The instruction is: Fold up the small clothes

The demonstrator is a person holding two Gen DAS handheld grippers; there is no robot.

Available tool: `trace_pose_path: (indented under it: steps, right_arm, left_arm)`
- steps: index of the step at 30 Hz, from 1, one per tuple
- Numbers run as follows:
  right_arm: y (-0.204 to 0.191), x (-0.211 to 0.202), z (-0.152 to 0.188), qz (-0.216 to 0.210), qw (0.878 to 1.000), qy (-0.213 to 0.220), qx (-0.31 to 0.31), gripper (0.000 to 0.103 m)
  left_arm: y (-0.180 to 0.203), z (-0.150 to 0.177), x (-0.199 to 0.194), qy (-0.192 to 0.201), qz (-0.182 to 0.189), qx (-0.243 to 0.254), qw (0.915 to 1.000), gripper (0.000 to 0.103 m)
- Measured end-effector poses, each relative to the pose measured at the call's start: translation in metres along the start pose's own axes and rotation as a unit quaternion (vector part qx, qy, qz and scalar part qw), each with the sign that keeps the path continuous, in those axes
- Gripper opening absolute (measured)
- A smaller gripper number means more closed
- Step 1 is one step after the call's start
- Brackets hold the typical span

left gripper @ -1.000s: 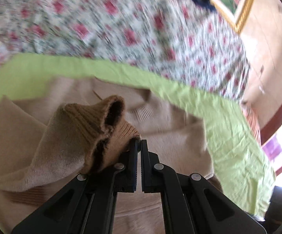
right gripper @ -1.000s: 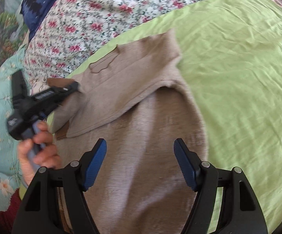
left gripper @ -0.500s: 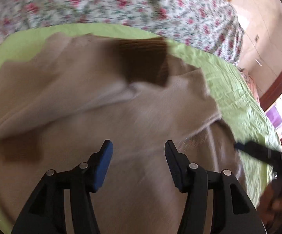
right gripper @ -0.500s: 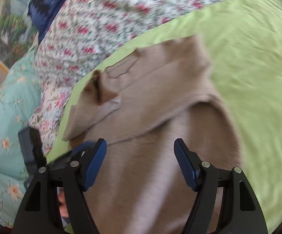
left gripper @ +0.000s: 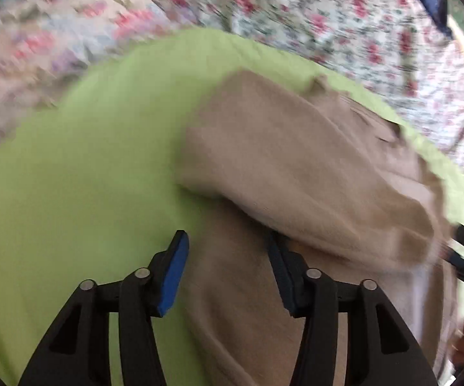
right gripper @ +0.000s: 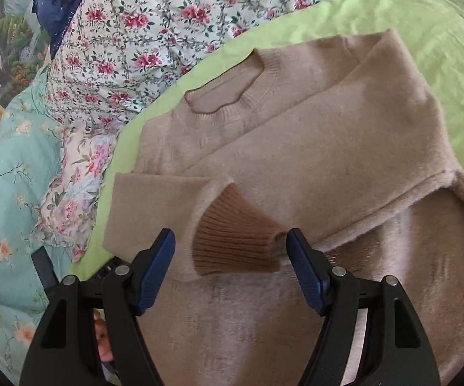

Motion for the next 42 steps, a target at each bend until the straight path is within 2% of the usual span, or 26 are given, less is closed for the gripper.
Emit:
trace_pose_path:
  steps: [1,3,6,7,8,9,10,12,15,17,19,22,25,26,28,30,31,32,33,35,38,40,42]
  right_arm:
    - [0.003,-0.003,0.000,0.015,1.000,0.004,-0.013,0.072]
    - [0.008,0.003,-0.002,0.038,0.999,-0.004,-0.031,0.072]
    - [0.015,0.027,-0.002,0.027,0.999,-0.044,-0.012,0.072]
    - [0.013,0.034,-0.004,0.021,0.998,-0.052,-0.019,0.063]
    - [0.008,0.034,-0.008,0.008,0.998,-0.051,-0.028,0.026]
    - [0.003,0.031,-0.013,-0.006,0.998,-0.049,-0.029,0.008]
    - [-0.001,0.024,-0.019,-0.018,0.999,-0.038,-0.026,0.006]
    - [-0.015,-0.014,-0.045,-0.043,0.998,0.024,-0.045,0.006]
    - [-0.016,-0.061,-0.076,-0.027,0.993,0.090,-0.075,0.006]
    - [0.000,-0.076,-0.091,0.002,0.991,0.107,-0.084,0.006]
    - [0.023,-0.075,-0.097,0.039,0.990,0.106,-0.086,0.006]
    - [0.067,-0.049,-0.088,0.070,0.994,0.060,-0.060,0.006]
    - [0.086,-0.022,-0.069,0.104,0.992,0.011,-0.068,0.006]
    - [0.093,-0.015,-0.062,0.138,0.988,-0.008,-0.076,0.007]
    - [0.093,-0.017,-0.060,0.154,0.985,-0.001,-0.071,0.010]
    - [0.073,-0.028,-0.065,0.141,0.987,0.023,-0.078,0.029]
    - [0.060,-0.029,-0.068,0.124,0.988,0.031,-0.084,0.059]
    - [0.040,-0.031,-0.072,0.088,0.991,0.040,-0.093,0.086]
    - [0.023,-0.030,-0.074,0.060,0.992,0.042,-0.102,0.091]
    - [-0.020,-0.016,-0.081,-0.005,0.992,0.027,-0.121,0.091]
    - [-0.072,0.024,-0.090,-0.076,0.988,-0.015,-0.132,0.091]
    - [-0.105,0.056,-0.096,-0.091,0.983,-0.040,-0.156,0.091]
    - [-0.137,0.097,-0.103,-0.108,0.975,-0.082,-0.178,0.092]
  left_arm:
    - [-0.006,-0.004,0.001,0.004,-0.011,0.001,0.9999,0.054]
    - [-0.014,-0.006,0.007,-0.001,0.000,-0.010,0.9999,0.054]
    - [-0.020,-0.009,0.014,0.000,-0.010,-0.014,0.9998,0.054]
    - [-0.021,-0.010,0.017,0.000,-0.010,-0.018,0.9998,0.054]
    - [-0.022,-0.012,0.018,0.000,-0.010,-0.019,0.9998,0.054]
    - [-0.020,-0.015,0.020,0.000,-0.011,-0.019,0.9998,0.054]
    - [-0.018,-0.017,0.020,0.002,-0.013,-0.018,0.9998,0.054]
    - [-0.011,-0.026,0.025,0.001,-0.014,-0.015,0.9998,0.054]
    - [-0.004,-0.033,0.029,0.001,-0.013,-0.007,0.9999,0.054]
    - [0.003,-0.035,0.031,0.000,-0.016,0.004,0.9999,0.054]
    - [0.007,-0.034,0.032,0.001,-0.026,0.015,0.9996,0.054]
    - [0.010,-0.027,0.035,-0.008,-0.027,0.025,0.9993,0.055]
    - [0.008,-0.025,0.033,-0.003,-0.036,0.024,0.9991,0.055]
    - [0.005,-0.024,0.032,-0.003,-0.035,0.016,0.9993,0.055]
    - [0.001,-0.023,0.031,-0.001,-0.031,0.004,0.9995,0.055]
    - [-0.003,-0.020,0.029,0.004,-0.031,0.000,0.9995,0.055]
    - [-0.005,-0.018,0.028,0.009,-0.033,0.000,0.9994,0.055]
    - [-0.006,-0.017,0.028,0.013,-0.033,0.000,0.9994,0.055]
    - [-0.006,-0.015,0.028,0.017,-0.033,-0.002,0.9993,0.055]
    - [-0.006,-0.013,0.025,0.028,-0.038,-0.004,0.9989,0.055]
    - [-0.006,-0.011,0.024,0.039,-0.041,-0.002,0.9984,0.055]
    - [-0.008,-0.011,0.024,0.043,-0.030,-0.011,0.9985,0.055]
    - [-0.011,-0.011,0.023,0.046,-0.019,-0.020,0.9985,0.055]
Point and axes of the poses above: each gripper's, at about its wrist camera, not at the fingertips, and x roughly the way its jaws point, y to its right, z to its underside, the point moved 8 cm from there along x, roughly the way its jaws point, and after that the axes turned 2 degrees about y, right-handed, at the moved point
